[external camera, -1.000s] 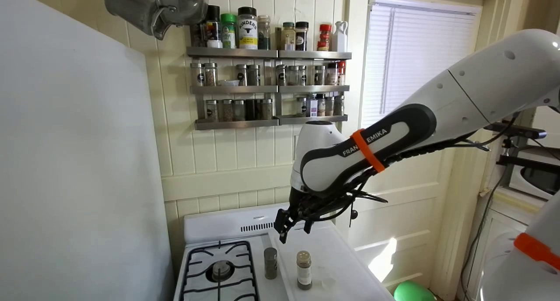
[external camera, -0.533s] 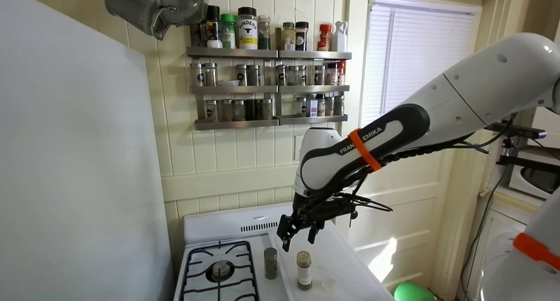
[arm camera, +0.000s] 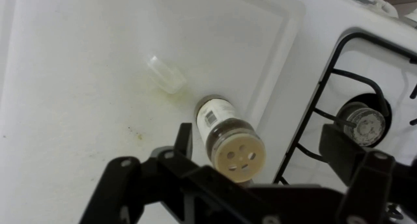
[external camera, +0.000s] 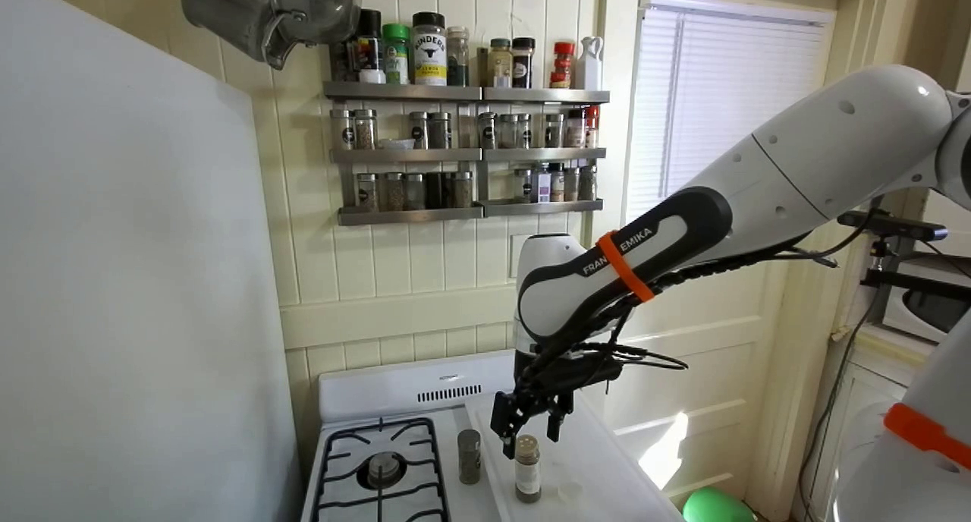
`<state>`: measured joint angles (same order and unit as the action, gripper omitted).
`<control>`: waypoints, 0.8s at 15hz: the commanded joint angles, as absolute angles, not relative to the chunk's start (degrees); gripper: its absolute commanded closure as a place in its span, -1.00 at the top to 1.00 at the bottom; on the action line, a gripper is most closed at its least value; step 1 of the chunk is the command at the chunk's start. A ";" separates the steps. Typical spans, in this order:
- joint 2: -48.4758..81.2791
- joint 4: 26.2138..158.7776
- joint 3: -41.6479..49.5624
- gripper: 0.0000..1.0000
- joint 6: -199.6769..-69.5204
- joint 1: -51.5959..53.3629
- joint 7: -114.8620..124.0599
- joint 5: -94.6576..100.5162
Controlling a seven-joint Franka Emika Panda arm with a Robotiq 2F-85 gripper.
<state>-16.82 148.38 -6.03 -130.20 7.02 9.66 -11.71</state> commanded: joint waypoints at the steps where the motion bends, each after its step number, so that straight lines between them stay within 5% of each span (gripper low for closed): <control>1: -15.56 147.36 -6.62 1.00 -128.26 6.25 10.06 -9.11; 4: -15.32 147.41 -7.12 0.94 -129.04 5.84 10.51 -5.93; 7: -15.18 147.39 -7.19 0.61 -129.39 5.80 10.39 -3.80; 12: -14.91 147.29 -7.10 1.00 -129.92 5.81 10.14 -2.34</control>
<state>-15.96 148.08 -6.44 -130.13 6.34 9.74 -3.80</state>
